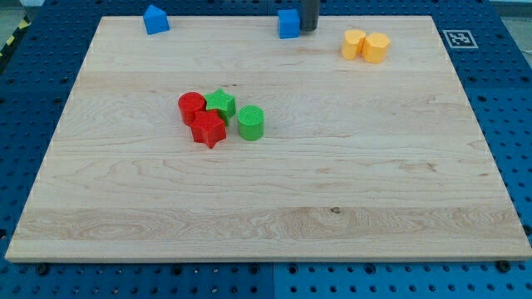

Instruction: Place your arm diagonal to the red circle

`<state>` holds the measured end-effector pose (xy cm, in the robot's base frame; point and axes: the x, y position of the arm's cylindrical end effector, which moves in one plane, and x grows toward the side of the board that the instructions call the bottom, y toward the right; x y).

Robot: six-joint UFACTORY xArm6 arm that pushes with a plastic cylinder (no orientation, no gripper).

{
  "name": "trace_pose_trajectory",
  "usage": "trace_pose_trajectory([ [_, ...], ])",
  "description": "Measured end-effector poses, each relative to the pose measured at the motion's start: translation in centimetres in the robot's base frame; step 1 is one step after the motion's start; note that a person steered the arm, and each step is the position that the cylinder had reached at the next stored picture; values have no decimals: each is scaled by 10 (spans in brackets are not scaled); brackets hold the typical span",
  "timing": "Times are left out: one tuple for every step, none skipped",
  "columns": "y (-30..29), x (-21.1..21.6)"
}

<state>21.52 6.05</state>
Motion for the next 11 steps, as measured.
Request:
trace_pose_trajectory([
  [-23, -2],
  [-40, -2],
  [-42, -2],
  [-42, -2],
  [-22, -3],
  [11, -2],
  [12, 15],
  [12, 37],
  [12, 38],
  [12, 39],
  [-21, 63],
])
